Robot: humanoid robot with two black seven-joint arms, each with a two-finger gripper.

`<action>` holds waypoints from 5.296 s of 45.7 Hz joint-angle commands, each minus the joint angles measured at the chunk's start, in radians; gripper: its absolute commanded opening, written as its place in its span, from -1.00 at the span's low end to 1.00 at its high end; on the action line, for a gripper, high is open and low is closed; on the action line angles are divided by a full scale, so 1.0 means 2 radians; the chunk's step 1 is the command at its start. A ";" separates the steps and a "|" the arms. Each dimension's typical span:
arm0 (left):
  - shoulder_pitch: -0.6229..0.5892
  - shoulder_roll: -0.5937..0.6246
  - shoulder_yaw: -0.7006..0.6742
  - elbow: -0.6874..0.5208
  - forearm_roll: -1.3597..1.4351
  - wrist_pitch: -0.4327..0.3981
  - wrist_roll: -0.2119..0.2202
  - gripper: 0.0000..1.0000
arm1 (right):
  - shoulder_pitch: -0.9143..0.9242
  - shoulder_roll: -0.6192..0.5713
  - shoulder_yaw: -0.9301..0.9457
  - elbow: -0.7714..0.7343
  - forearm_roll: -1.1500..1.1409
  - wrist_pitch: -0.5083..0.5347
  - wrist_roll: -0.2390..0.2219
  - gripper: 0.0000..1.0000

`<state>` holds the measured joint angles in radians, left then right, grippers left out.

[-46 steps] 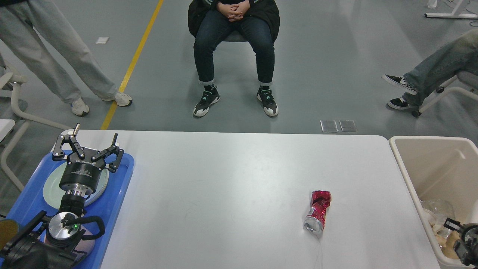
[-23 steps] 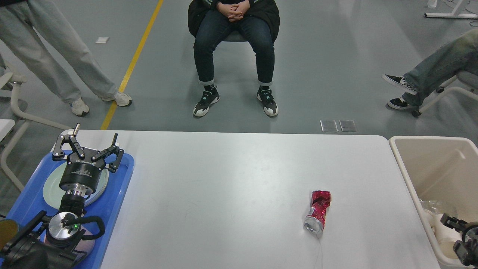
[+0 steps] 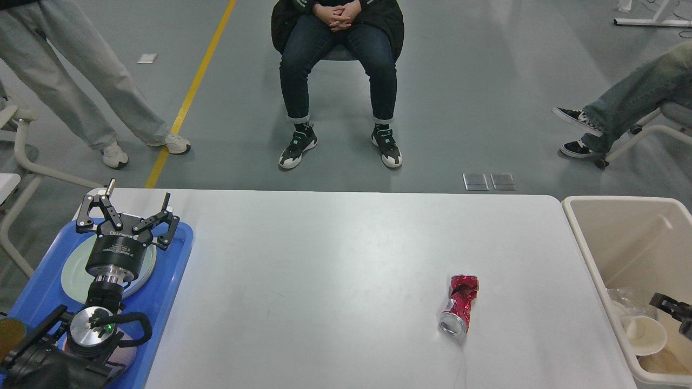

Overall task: Tidy desktop
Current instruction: 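Release the white paper cup into the bin, then move the right gripper to the red crushed can, then close the right gripper on the red crushed can, then lift the red can and carry it over the bin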

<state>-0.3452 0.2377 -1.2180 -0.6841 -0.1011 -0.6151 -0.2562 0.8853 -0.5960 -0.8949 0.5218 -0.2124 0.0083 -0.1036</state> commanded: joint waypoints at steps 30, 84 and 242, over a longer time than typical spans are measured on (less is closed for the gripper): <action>0.000 0.000 0.000 0.000 0.000 0.000 0.000 0.93 | 0.637 0.083 -0.185 0.491 0.011 0.307 -0.091 1.00; 0.000 0.000 0.000 0.000 0.000 0.000 0.000 0.93 | 0.371 0.249 -0.093 0.350 0.056 0.152 -0.047 1.00; 0.000 0.000 0.000 0.000 0.000 0.000 -0.001 0.93 | 0.509 -0.051 -0.313 0.360 0.062 0.223 0.048 -1.00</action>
<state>-0.3441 0.2378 -1.2180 -0.6838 -0.1012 -0.6151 -0.2579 2.0609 -0.6056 -1.5671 1.4012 -0.0534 0.4714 -0.0094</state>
